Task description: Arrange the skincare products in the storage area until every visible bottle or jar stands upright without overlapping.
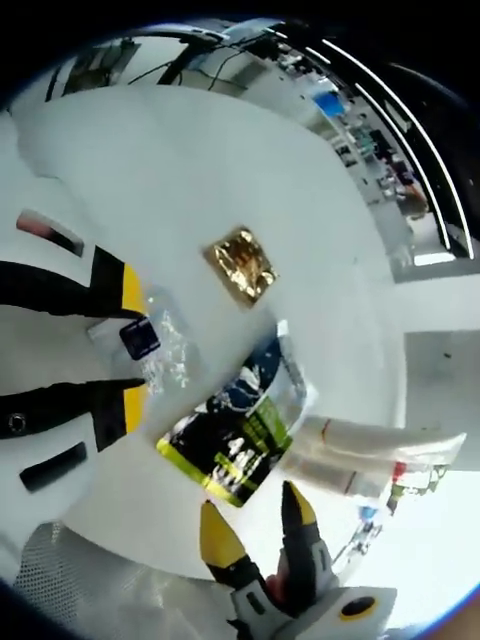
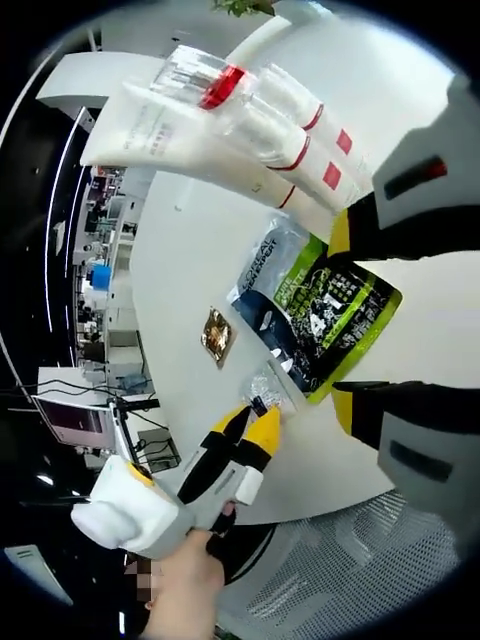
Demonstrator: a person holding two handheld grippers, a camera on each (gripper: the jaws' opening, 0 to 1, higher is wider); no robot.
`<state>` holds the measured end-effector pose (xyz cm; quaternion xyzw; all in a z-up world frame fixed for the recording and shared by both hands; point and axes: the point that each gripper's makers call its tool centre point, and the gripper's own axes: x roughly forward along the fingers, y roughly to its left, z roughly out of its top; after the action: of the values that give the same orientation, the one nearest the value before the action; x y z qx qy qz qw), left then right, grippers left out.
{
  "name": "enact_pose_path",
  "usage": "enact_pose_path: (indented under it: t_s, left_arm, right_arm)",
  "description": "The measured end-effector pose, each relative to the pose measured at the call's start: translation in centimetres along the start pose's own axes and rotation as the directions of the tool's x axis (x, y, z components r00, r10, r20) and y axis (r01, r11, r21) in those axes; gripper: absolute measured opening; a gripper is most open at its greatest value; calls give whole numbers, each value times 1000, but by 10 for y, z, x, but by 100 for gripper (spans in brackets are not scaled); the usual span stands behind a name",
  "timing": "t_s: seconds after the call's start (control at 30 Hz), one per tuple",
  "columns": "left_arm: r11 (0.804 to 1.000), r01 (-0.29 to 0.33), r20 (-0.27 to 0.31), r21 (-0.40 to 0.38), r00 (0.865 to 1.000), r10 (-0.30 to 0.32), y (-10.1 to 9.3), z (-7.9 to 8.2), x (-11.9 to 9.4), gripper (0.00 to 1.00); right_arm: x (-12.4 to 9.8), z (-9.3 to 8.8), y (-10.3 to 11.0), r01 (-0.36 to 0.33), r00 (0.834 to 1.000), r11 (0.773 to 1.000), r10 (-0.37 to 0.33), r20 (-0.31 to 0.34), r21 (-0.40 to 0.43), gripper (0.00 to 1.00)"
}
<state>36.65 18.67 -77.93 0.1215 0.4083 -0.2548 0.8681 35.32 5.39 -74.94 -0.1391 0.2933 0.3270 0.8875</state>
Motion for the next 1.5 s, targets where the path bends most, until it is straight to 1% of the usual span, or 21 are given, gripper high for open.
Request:
enact_pose_path:
  t_s: [0.07,0.23,0.47,0.57,0.7,0.8,1.0,1.27,1.4,1.5]
  left_arm:
    - [999,-14,-1,-34,1000,14,1,0,0,21]
    - [997,-38,-3,-69,999,38,0,0,-1,21]
    - [991,-52,1,-122,999,52,1,0,-1,21]
    - [990,-54,2,-134,999,55,1,0,-1,21]
    - [988,-50,9,-144,999,52,-1,-1,-3,25]
    - [988,-45,11,-146,999,48,-3,-1,-6,25]
    - [987,-37,26,-158,999,42,-4,-1,-13,31]
    - [985,-23,38,-171,999,30,-4,-2,-20,45]
    - [983,-15,43,-182,999,23,-6,-4,-27,50]
    - [982,-3,58,-187,998,15,-7,-6,-31,56]
  right_arm:
    - [-2,-1,-1,5,1000,1000,-5,2,4,48]
    - [-7,-1,-5,18,1000,1000,-18,4,16,48]
    - [-11,-3,-10,32,999,999,-32,6,27,48]
    - [-12,-4,-10,34,999,999,-34,5,30,49]
    - [-13,-3,-11,36,999,999,-36,7,40,50]
    - [-15,-3,-13,42,999,998,-43,12,43,52]
    - [-21,-4,-18,54,998,997,-55,20,63,56]
    - [-33,-11,-21,64,998,993,-66,17,101,65]
    - [-43,-15,-26,78,996,989,-81,20,128,69]
    - [-51,-18,-31,88,996,985,-92,22,148,73]
